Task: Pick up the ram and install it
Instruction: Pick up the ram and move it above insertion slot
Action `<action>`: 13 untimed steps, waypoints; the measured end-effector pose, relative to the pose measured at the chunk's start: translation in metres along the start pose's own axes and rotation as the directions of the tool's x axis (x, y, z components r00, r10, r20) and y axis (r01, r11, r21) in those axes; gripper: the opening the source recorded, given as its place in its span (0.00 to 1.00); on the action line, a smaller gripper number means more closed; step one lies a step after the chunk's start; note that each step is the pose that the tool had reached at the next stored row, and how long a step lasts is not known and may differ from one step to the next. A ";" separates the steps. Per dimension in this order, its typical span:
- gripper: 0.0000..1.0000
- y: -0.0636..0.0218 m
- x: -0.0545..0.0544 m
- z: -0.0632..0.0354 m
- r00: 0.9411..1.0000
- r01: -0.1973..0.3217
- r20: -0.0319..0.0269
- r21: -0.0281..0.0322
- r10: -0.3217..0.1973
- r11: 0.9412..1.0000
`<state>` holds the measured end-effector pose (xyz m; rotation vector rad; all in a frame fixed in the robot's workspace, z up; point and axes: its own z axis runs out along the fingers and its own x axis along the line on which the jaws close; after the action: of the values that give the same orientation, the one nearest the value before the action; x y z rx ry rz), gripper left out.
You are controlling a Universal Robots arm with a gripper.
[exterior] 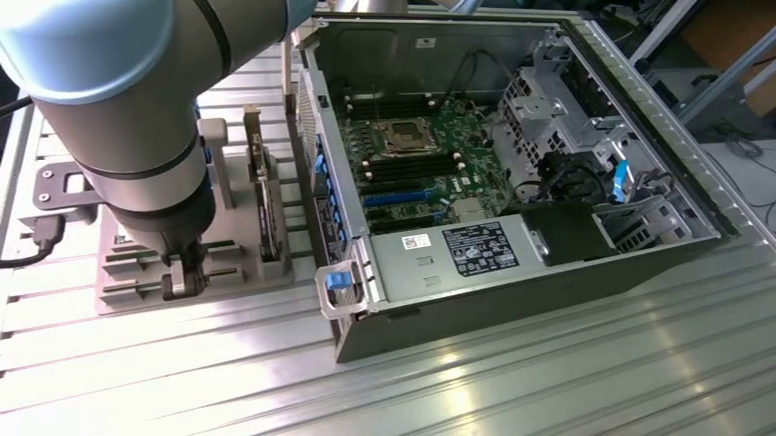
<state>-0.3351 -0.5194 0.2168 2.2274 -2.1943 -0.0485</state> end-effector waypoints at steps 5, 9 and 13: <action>0.38 0.0014 0.000 0.0015 1.000 0.000 0.000 0.000 0.000 1.000; 0.37 0.0016 0.000 0.0017 1.000 0.000 0.000 0.000 0.000 1.000; 0.30 0.0018 0.002 0.0017 1.000 0.000 0.000 0.000 0.000 1.000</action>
<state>-0.3369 -0.5215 0.2151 2.2272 -2.1942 -0.0485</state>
